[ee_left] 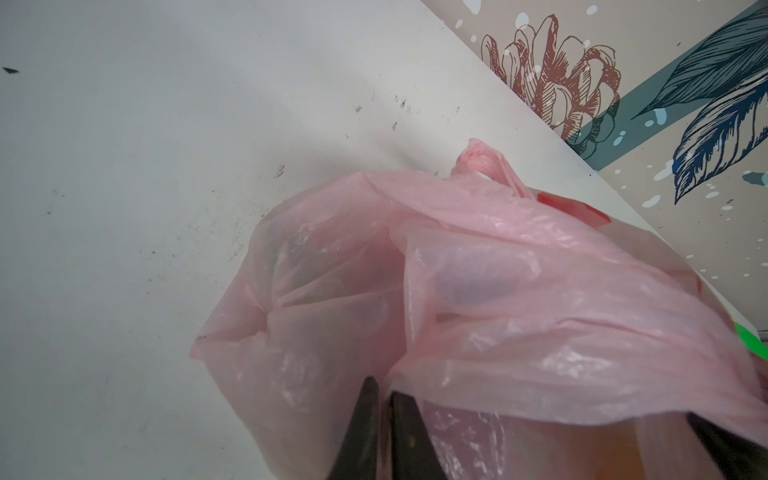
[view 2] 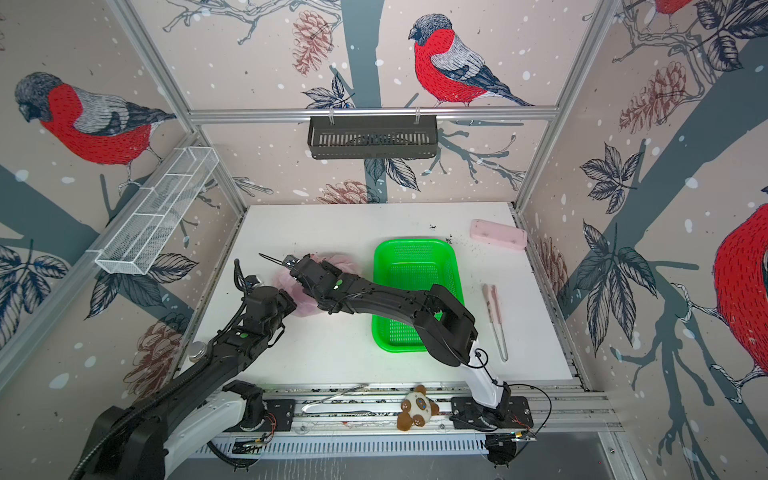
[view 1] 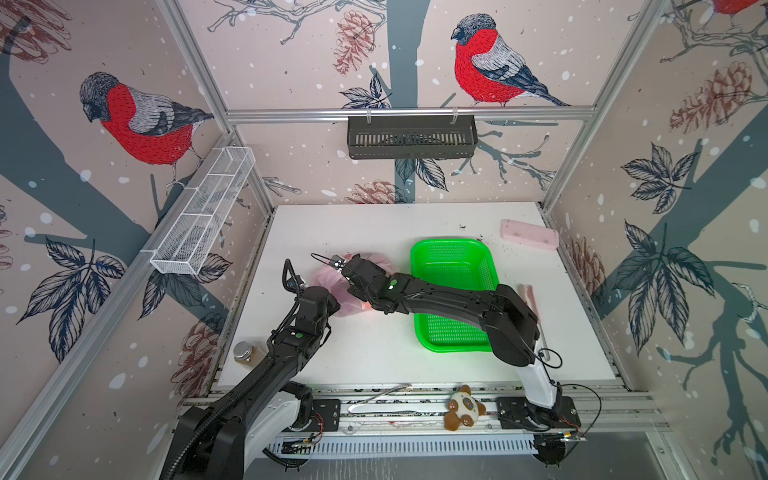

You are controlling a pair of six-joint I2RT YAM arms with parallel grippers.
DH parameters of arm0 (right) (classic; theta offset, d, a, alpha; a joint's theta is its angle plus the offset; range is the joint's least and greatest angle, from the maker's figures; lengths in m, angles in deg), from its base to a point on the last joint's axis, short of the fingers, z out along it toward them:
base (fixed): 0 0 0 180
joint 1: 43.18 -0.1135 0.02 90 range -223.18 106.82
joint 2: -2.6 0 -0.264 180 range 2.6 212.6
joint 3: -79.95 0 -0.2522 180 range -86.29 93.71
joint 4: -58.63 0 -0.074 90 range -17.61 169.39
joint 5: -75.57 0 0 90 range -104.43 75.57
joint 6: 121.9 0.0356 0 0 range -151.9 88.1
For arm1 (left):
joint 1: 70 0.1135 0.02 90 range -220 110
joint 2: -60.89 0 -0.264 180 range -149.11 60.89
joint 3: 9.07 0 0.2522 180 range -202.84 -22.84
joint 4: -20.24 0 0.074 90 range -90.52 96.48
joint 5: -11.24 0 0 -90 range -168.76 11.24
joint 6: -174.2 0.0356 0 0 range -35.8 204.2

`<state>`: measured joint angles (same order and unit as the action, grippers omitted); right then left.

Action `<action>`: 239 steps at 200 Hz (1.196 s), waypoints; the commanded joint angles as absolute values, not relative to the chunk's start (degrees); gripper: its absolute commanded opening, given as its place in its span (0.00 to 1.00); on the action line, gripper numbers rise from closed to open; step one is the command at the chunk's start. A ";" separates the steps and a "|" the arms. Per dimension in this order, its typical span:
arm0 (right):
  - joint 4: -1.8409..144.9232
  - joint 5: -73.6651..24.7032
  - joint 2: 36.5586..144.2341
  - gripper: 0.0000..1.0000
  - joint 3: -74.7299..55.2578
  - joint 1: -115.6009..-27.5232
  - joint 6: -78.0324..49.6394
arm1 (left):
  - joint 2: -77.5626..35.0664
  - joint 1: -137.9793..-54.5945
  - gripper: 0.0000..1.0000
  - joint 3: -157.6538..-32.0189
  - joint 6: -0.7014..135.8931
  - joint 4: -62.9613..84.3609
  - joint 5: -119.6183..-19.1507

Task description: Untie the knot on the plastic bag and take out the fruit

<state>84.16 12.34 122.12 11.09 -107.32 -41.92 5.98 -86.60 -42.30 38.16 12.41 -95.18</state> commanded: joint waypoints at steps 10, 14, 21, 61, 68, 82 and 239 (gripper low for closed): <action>80.51 10.53 117.29 0.22 7.57 -106.45 -36.21 | 6.43 -86.41 0.08 -41.28 36.00 15.97 -96.61; 80.16 10.31 116.66 0.22 6.83 -106.19 -35.50 | 6.69 -86.30 0.07 -41.04 35.79 16.04 -96.66; 79.44 10.03 115.45 0.21 5.50 -105.66 -34.20 | 7.27 -86.43 0.07 -40.66 35.56 16.08 -96.85; 75.15 6.09 109.20 0.19 -1.49 -101.65 -25.98 | 9.95 -86.37 0.07 -39.63 34.67 14.38 -98.05; 74.36 5.68 108.27 0.19 -2.71 -100.86 -24.42 | 10.54 -86.41 0.07 -39.38 34.41 14.07 -98.35; 73.01 4.90 106.66 0.19 -4.91 -99.16 -20.96 | 11.55 -86.40 0.07 -39.02 34.04 13.68 -98.86; 67.55 -6.13 95.60 0.58 -18.31 -92.97 -8.43 | 16.66 -86.32 0.51 -42.42 36.79 9.00 -93.37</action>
<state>62.30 -11.10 96.57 -20.14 -90.77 -3.89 15.88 -86.38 -40.24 34.49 10.75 -96.01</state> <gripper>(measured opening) 0.552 0.468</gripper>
